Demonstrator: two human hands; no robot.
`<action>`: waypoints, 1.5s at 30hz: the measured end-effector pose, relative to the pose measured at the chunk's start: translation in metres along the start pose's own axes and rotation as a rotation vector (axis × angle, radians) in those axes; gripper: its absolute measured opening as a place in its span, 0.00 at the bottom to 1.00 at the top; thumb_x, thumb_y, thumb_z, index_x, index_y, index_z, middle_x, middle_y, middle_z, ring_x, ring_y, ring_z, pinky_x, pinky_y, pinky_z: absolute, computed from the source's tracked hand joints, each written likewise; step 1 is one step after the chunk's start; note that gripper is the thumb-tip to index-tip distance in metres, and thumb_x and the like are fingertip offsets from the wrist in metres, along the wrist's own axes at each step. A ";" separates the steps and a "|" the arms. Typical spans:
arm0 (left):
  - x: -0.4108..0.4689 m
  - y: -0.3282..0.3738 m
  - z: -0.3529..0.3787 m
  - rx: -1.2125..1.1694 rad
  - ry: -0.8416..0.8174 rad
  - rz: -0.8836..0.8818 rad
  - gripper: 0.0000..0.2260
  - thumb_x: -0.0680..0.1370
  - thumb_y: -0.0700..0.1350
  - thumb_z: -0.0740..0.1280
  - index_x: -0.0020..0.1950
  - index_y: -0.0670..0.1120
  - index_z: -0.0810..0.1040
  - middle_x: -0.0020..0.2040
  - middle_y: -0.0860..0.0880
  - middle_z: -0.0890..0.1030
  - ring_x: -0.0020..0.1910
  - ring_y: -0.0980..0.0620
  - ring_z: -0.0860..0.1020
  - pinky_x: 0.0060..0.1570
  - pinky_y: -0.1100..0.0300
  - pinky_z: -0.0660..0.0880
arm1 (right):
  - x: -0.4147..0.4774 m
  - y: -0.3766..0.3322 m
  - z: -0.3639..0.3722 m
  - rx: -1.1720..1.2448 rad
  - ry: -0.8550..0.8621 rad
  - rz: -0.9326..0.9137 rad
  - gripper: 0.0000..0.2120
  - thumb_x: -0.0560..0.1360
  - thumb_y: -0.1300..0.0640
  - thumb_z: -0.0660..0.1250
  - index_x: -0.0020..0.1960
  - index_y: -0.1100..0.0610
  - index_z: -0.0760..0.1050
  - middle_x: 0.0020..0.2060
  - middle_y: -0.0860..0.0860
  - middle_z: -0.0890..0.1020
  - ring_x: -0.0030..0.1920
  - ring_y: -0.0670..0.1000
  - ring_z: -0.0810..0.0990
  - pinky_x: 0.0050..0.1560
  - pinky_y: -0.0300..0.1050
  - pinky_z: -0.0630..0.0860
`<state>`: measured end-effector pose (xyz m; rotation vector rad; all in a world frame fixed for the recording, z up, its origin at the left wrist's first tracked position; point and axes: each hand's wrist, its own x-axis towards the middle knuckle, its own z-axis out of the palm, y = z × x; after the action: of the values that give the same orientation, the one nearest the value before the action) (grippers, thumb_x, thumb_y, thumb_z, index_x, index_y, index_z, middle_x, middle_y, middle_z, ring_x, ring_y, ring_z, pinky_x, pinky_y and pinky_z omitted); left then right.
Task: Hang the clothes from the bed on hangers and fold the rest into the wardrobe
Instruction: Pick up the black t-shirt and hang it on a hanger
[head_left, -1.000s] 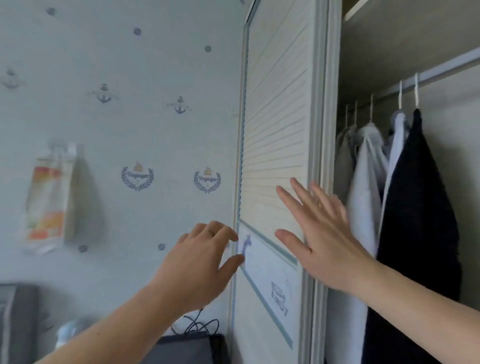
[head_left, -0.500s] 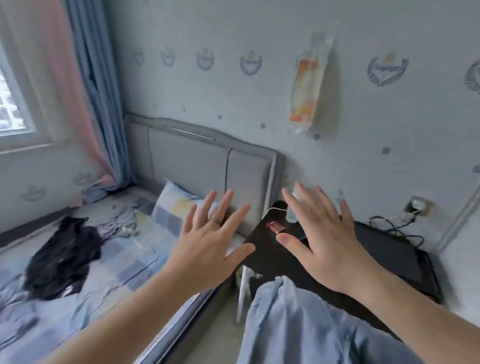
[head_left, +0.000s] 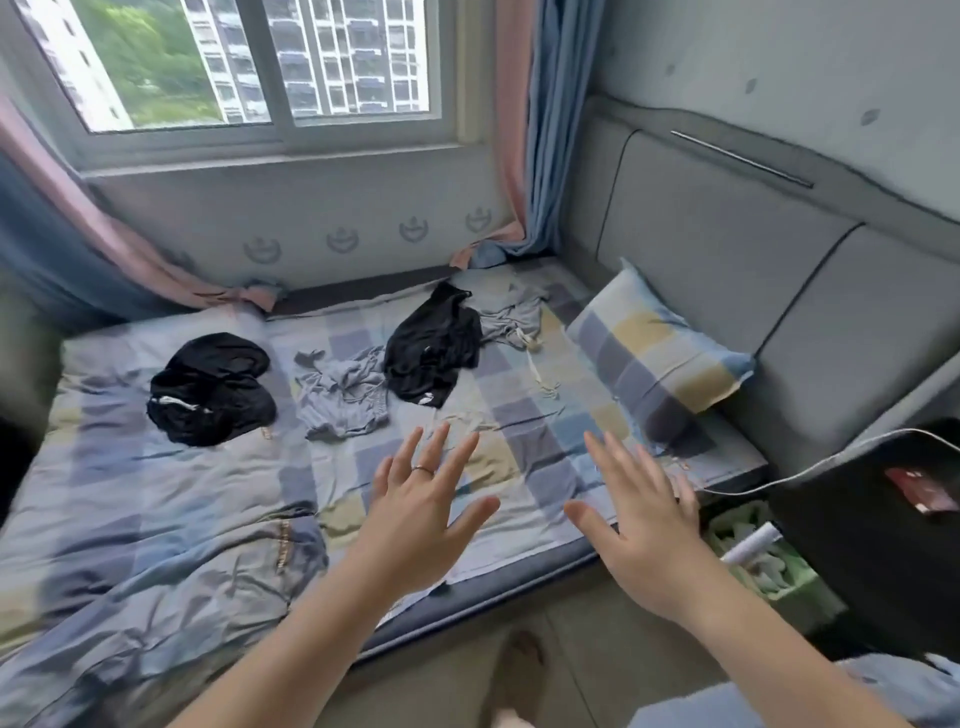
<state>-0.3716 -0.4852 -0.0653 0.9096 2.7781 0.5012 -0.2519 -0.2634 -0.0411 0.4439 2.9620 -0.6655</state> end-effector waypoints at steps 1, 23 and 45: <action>0.008 -0.009 0.004 -0.008 -0.014 -0.036 0.35 0.73 0.74 0.41 0.79 0.67 0.39 0.81 0.60 0.37 0.79 0.55 0.32 0.77 0.48 0.38 | 0.017 -0.003 0.005 0.005 -0.028 -0.010 0.33 0.68 0.22 0.35 0.70 0.25 0.28 0.77 0.33 0.35 0.78 0.43 0.32 0.76 0.56 0.31; 0.310 -0.130 0.063 -0.175 -0.158 -0.271 0.30 0.80 0.68 0.52 0.81 0.61 0.53 0.83 0.54 0.51 0.81 0.51 0.46 0.76 0.48 0.50 | 0.353 0.036 0.028 0.031 -0.257 -0.001 0.32 0.80 0.32 0.48 0.79 0.36 0.38 0.80 0.37 0.42 0.79 0.44 0.36 0.78 0.58 0.35; 0.771 -0.415 0.410 -0.048 -0.361 -0.010 0.31 0.81 0.57 0.64 0.80 0.52 0.55 0.82 0.45 0.51 0.79 0.42 0.51 0.75 0.46 0.58 | 0.840 0.189 0.379 0.062 -0.242 0.217 0.28 0.82 0.48 0.61 0.79 0.47 0.57 0.76 0.47 0.66 0.76 0.51 0.62 0.74 0.55 0.60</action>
<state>-1.1019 -0.2296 -0.6451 0.8763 2.4341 0.3585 -0.9960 -0.0422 -0.5728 0.6294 2.6260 -0.7292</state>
